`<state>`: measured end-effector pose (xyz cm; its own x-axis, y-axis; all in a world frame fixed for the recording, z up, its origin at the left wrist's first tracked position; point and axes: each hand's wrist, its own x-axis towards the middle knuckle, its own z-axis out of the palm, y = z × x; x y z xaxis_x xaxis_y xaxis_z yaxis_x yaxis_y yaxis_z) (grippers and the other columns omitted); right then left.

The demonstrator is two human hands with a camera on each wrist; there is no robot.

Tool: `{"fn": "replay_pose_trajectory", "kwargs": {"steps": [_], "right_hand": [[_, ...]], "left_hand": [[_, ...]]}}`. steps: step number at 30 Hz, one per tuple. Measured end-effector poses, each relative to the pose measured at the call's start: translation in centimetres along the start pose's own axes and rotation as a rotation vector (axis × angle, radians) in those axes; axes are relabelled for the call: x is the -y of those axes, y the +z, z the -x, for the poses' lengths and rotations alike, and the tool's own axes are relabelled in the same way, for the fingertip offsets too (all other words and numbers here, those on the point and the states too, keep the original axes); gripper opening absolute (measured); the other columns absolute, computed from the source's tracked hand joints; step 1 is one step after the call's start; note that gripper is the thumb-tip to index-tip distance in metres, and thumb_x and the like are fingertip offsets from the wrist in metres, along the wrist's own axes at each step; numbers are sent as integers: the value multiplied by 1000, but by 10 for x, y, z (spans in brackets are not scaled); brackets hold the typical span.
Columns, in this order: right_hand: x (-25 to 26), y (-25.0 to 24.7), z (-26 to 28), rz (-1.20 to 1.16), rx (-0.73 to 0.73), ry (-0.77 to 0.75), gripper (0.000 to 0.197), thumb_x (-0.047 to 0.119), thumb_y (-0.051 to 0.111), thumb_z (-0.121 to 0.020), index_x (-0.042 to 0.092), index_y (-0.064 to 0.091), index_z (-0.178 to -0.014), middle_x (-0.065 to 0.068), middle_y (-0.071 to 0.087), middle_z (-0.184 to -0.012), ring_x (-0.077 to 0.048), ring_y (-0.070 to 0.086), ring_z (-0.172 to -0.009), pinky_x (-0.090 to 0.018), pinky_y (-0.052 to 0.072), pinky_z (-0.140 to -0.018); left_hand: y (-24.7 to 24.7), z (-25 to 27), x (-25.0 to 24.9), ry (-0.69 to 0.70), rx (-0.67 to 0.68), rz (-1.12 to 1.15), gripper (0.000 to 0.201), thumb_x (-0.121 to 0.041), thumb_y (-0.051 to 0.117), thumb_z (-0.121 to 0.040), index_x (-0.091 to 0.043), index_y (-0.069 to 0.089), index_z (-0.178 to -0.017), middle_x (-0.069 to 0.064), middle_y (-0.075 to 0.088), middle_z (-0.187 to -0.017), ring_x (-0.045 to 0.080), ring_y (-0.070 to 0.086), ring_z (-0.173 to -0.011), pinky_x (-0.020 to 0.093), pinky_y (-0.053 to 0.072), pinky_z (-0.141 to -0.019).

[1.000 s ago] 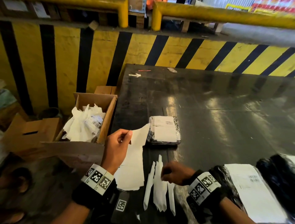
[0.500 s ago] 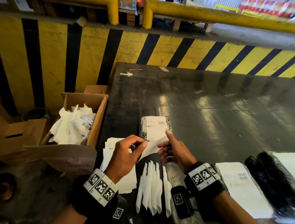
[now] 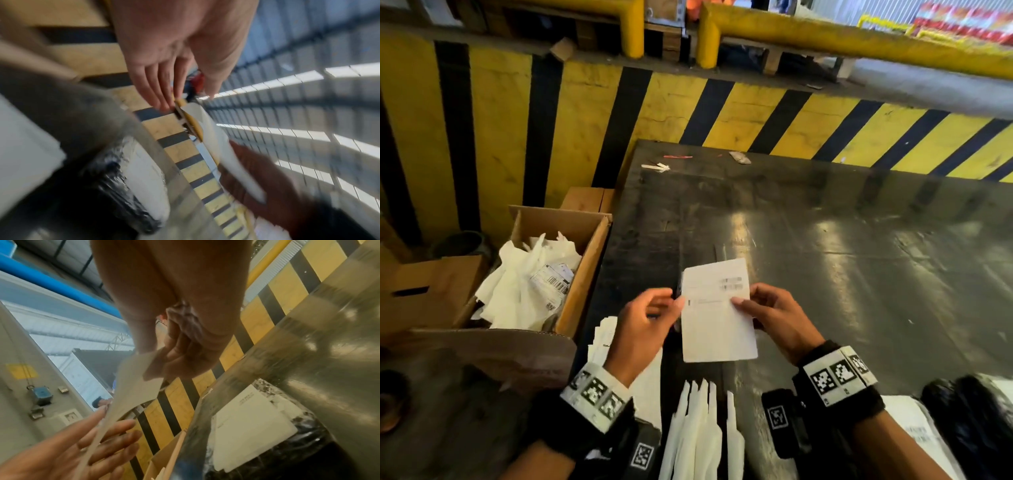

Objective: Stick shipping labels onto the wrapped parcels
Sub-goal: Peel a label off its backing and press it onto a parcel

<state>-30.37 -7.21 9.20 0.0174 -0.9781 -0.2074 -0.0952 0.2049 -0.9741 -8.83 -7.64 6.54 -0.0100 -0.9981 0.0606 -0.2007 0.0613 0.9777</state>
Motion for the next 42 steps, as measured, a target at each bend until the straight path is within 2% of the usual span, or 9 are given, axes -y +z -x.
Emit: {"fn": "replay_pose_trajectory", "kwargs": {"steps": [3,9,13,18,21,25,29,36,42], "right_hand": [[-15,-5,-14,28,10,128,17,17,63,-87,1,62,-91,-15,72,-98,-28,68,-85,-46,56,-80],[-31,-19,-51,120,4,367,29,22,62,-88,-7,67,-93,-23,71,-89,-36,68,-73,-48,58,-73],[-35,-29,-72,155,-12,276,23,20,65,-86,0,68,-74,-17,68,-77,-25,64,-65,-34,56,-62],[-37,-34,-84,107,-32,193,15,13,65,-85,-1,68,-83,-18,70,-81,-23,64,-65,-27,52,-52],[-41,-34,-90,151,-24,179,2,12,66,-84,11,65,-85,-20,69,-80,-27,62,-65,-32,54,-54],[-47,-33,-94,179,-61,186,19,6,64,-85,23,56,-86,-6,68,-75,-20,65,-65,-39,55,-62],[-57,-31,-94,226,-114,169,18,4,65,-84,13,56,-98,0,66,-69,-3,64,-51,-21,49,-44],[-75,-30,-102,322,-160,199,27,7,69,-80,15,56,-103,-14,70,-83,-28,69,-71,-43,59,-60],[-83,-28,-105,340,-185,215,40,7,71,-79,20,48,-109,-16,68,-82,-31,69,-72,-45,59,-57]], "left_hand": [[6,-19,7,-231,136,130,8,-16,64,-86,-11,70,-85,7,72,-78,21,66,-72,25,52,-63],[37,-39,27,-206,115,-129,7,-16,62,-88,-10,62,-85,5,69,-83,16,67,-75,24,54,-62],[45,-54,24,-231,120,-118,9,-15,58,-90,-6,58,-91,8,67,-89,14,66,-73,18,50,-53],[48,-79,27,-203,38,-134,3,-12,60,-88,-10,63,-88,5,69,-87,17,67,-80,31,56,-69],[54,-87,33,-239,56,-112,8,-13,63,-86,-9,63,-93,6,69,-87,22,67,-78,30,54,-59],[62,-91,46,-246,66,-175,10,-13,65,-85,-9,62,-94,6,69,-88,19,67,-79,30,54,-61],[70,-93,54,-250,65,-236,9,-11,64,-86,-10,61,-94,1,67,-84,10,65,-75,25,54,-60],[81,-96,61,-245,59,-386,9,-12,63,-87,-9,60,-94,0,63,-81,7,57,-67,14,43,-55],[84,-99,60,-273,55,-460,9,-14,64,-86,-11,60,-94,6,67,-90,16,64,-80,30,55,-69]]}}
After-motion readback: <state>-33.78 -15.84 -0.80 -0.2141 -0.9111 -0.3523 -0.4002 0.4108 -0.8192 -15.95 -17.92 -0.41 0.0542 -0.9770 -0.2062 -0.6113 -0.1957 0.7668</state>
